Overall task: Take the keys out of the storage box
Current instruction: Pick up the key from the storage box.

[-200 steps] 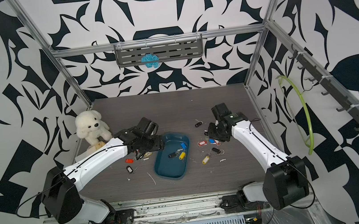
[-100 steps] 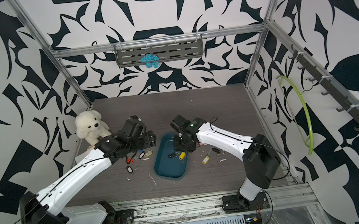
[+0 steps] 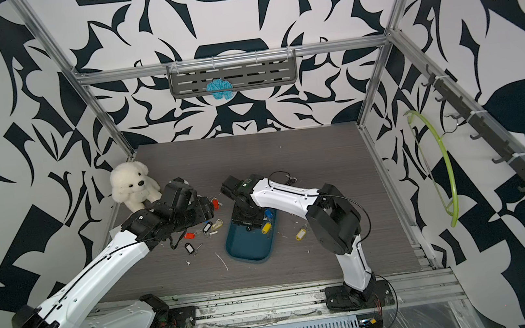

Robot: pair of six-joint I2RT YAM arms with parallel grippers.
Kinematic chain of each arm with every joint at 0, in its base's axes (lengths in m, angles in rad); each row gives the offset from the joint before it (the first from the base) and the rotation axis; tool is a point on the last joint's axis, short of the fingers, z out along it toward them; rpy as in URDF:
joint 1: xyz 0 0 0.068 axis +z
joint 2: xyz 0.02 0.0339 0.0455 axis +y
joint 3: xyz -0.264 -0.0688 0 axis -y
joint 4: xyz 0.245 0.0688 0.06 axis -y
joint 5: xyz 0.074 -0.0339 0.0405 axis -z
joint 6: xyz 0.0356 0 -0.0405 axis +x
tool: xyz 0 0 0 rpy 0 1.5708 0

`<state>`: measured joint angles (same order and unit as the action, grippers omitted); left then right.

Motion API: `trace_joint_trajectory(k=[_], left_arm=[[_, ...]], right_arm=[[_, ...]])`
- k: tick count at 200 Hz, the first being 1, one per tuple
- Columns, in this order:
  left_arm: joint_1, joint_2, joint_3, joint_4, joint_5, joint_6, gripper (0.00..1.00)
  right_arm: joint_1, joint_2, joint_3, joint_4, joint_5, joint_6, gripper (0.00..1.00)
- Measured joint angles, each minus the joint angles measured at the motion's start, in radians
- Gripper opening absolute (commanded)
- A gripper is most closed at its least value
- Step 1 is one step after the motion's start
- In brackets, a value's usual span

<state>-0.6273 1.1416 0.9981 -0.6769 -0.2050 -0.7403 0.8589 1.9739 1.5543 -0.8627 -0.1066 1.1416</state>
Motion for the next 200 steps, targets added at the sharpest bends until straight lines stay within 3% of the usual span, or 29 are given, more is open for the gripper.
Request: trace_joint_trajectory(k=[31, 37, 45, 122, 200], left_arm=[[0.0, -0.023, -0.016, -0.004, 0.011, 0.006, 0.83], [0.0, -0.029, -0.018, -0.004, 0.011, 0.008, 0.83], [0.0, -0.035, -0.021, -0.005, 0.011, 0.012, 0.83], [0.0, -0.072, -0.027, -0.032, 0.011, 0.058, 0.83], [0.0, -0.079, -0.059, -0.043, 0.019, 0.078, 0.83]], right_arm=[[0.0, 0.024, -0.032, 0.04, -0.005, 0.079, 0.62], [0.0, 0.029, -0.035, 0.045, -0.006, 0.09, 0.74], [0.0, 0.037, -0.035, 0.052, -0.007, 0.11, 0.75], [-0.013, 0.079, -0.047, 0.14, -0.008, 0.22, 0.75], [-0.028, 0.06, -0.097, 0.165, 0.004, 0.271, 0.67]])
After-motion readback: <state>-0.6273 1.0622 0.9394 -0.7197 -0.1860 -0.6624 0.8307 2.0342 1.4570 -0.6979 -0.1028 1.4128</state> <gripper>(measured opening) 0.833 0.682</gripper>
